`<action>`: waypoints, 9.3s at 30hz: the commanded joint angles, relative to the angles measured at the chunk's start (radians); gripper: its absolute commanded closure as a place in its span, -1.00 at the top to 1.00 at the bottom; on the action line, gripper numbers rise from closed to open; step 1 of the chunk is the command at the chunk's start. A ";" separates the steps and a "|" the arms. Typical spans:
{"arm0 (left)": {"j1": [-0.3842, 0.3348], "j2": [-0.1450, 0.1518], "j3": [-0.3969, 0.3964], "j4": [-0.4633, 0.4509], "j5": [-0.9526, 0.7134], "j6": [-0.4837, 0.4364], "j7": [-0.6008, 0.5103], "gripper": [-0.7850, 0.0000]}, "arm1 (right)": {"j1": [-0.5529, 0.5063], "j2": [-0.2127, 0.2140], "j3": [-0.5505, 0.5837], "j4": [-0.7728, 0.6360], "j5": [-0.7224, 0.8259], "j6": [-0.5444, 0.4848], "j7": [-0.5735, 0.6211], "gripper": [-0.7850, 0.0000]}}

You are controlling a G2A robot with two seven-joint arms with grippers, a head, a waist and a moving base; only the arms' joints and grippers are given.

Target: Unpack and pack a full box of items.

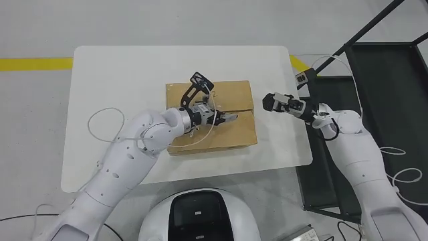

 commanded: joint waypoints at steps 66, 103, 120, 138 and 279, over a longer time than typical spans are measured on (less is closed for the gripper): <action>-0.146 -0.082 0.035 0.228 -0.282 -0.062 -0.098 1.00 | 0.053 -0.014 -0.046 0.040 -0.009 0.044 0.024 1.00; -0.102 -0.073 -0.012 0.186 -0.243 -0.008 -0.100 -0.05 | 0.062 -0.019 -0.053 0.063 -0.013 0.049 0.027 1.00; -0.054 -0.059 -0.040 0.117 -0.138 0.025 -0.082 -0.10 | 0.053 -0.019 -0.050 0.050 -0.026 0.053 0.018 1.00; -0.015 -0.052 -0.047 0.049 -0.019 0.088 -0.068 -0.13 | 0.041 -0.018 -0.046 0.039 -0.031 0.062 0.016 1.00; 0.442 -0.032 -0.527 -0.378 0.044 -0.083 0.097 1.00 | 0.167 -0.042 -0.092 0.193 -0.128 0.078 -0.003 1.00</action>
